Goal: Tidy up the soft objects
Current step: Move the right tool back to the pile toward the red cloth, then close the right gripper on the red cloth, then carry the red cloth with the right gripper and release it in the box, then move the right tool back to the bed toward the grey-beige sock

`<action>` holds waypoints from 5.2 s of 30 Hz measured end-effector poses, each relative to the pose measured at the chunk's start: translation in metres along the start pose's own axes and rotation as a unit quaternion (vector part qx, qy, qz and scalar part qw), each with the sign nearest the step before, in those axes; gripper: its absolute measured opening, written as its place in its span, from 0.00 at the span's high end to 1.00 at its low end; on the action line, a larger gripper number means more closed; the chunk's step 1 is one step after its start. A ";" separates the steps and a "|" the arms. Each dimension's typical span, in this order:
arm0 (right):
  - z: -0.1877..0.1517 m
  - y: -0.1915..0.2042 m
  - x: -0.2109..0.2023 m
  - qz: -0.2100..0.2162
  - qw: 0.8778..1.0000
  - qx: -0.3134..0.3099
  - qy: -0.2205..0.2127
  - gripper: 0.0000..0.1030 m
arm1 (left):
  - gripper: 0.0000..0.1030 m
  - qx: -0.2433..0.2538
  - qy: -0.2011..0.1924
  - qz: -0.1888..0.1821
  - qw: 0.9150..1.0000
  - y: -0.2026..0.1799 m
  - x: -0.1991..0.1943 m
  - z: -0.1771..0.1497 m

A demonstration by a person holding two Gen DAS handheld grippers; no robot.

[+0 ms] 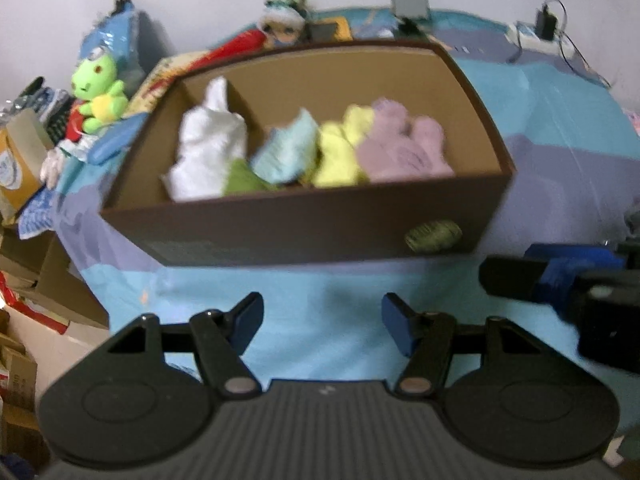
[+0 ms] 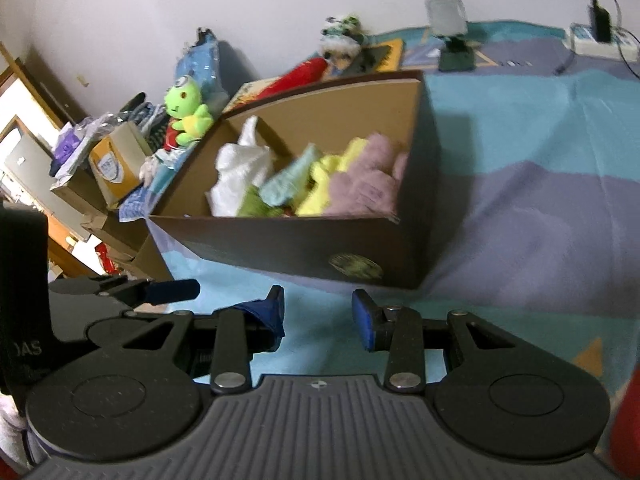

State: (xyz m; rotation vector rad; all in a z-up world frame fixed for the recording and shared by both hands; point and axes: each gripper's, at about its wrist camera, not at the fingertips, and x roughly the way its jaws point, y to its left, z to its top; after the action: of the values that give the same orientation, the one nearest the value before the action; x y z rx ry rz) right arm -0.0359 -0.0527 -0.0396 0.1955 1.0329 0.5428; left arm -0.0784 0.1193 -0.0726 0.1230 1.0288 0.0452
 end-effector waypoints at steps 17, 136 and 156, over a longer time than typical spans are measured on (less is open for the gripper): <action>-0.041 -0.146 -0.108 -0.138 0.980 0.122 -0.070 0.80 | 0.32 0.170 0.018 -0.229 0.958 -0.172 -0.004 -0.014; -0.028 -0.134 -0.040 0.024 0.994 0.096 0.041 0.79 | 0.46 0.090 0.042 -0.098 0.990 -0.133 0.031 0.011; -0.040 -0.303 -0.129 -0.060 0.942 0.320 -0.088 0.79 | 0.44 0.194 0.009 -0.278 0.941 -0.304 0.044 0.051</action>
State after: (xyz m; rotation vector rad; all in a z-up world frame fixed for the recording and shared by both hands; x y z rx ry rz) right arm -0.0193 -0.3807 -0.0837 0.7385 1.0091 0.0587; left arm -0.0186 -0.1823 -0.1213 0.1853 1.0495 -0.6755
